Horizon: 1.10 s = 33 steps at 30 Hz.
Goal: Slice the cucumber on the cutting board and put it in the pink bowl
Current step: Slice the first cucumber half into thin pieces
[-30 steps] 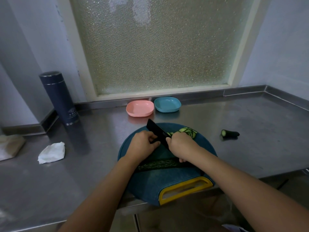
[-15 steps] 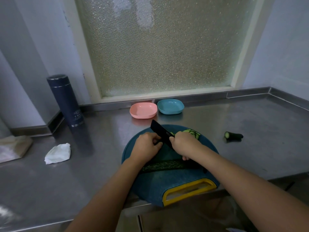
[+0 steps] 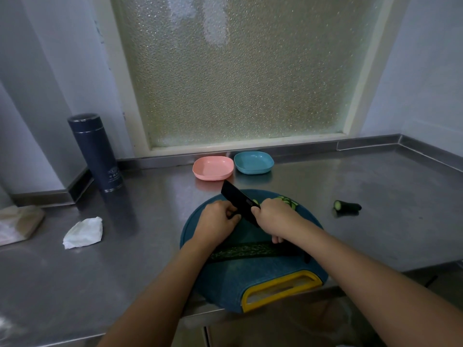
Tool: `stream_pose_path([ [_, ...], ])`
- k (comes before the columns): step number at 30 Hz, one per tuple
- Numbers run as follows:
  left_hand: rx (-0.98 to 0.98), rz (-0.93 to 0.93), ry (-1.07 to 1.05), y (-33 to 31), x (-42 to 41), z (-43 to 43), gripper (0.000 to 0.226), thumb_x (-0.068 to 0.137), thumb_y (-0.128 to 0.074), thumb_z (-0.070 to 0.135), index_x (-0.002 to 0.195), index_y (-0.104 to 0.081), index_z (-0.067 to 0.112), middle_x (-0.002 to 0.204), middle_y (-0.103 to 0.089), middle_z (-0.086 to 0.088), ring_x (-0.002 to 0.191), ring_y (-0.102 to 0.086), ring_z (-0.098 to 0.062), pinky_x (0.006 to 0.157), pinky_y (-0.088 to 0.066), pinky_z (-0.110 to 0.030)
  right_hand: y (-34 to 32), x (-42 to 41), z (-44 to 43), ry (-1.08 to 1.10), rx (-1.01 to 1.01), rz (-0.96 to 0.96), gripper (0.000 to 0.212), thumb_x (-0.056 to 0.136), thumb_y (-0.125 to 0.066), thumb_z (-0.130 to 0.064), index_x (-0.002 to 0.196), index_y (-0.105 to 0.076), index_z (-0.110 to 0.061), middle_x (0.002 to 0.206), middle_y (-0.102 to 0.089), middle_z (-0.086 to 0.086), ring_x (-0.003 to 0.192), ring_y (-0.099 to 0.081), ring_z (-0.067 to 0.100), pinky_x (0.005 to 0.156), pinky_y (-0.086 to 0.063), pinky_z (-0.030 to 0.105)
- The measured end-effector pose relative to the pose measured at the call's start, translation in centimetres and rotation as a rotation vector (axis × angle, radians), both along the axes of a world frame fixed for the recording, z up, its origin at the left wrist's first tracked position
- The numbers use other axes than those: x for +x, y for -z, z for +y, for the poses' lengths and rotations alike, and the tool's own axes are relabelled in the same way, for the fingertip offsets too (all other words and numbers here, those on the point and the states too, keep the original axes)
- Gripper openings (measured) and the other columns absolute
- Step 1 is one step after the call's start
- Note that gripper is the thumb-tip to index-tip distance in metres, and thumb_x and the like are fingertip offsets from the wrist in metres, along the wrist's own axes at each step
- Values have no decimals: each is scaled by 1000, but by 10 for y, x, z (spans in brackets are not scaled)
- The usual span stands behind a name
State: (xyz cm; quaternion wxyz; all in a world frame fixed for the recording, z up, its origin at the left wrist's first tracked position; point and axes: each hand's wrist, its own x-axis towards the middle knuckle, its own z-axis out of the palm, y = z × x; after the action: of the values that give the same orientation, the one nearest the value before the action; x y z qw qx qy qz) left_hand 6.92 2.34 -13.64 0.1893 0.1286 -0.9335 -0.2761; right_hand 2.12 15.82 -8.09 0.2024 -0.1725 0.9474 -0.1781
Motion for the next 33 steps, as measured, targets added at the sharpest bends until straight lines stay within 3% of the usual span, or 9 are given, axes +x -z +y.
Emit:
stream_pose_path([
  [5, -3, -1, -6, 2, -1, -1, 18, 83, -66, 25, 97, -69, 14, 90, -67, -1, 81, -59, -14, 74, -48, -28, -2, -2, -3, -5, -13, -28, 50, 102, -27, -33, 119, -53, 7, 56, -60, 16, 39, -55, 20, 41, -45, 23],
  [17, 7, 10, -3, 2, -1, -1, 14, 82, -67, 23, 94, -68, 16, 88, -66, 1, 76, -56, -8, 68, -41, -20, 9, -6, 5, -9, -28, -7, 50, 102, -28, -33, 109, -56, 7, 55, -59, 17, 41, -55, 22, 41, -46, 24],
  [24, 20, -1, -8, -1, 2, 1, 14, 82, -68, 25, 92, -68, 15, 85, -66, 1, 74, -55, -9, 68, -43, -22, 3, -3, 6, -28, -56, -1, 50, 102, -27, -34, 106, -56, 7, 54, -59, 16, 41, -54, 22, 51, -51, 27],
  [33, -3, -10, -11, -2, 2, 1, 18, 83, -67, 26, 96, -69, 14, 87, -66, 1, 75, -55, -7, 68, -42, -21, 1, 0, 3, -28, -32, -35, 52, 103, -26, -35, 114, -53, 8, 53, -58, 15, 39, -53, 20, 42, -45, 23],
])
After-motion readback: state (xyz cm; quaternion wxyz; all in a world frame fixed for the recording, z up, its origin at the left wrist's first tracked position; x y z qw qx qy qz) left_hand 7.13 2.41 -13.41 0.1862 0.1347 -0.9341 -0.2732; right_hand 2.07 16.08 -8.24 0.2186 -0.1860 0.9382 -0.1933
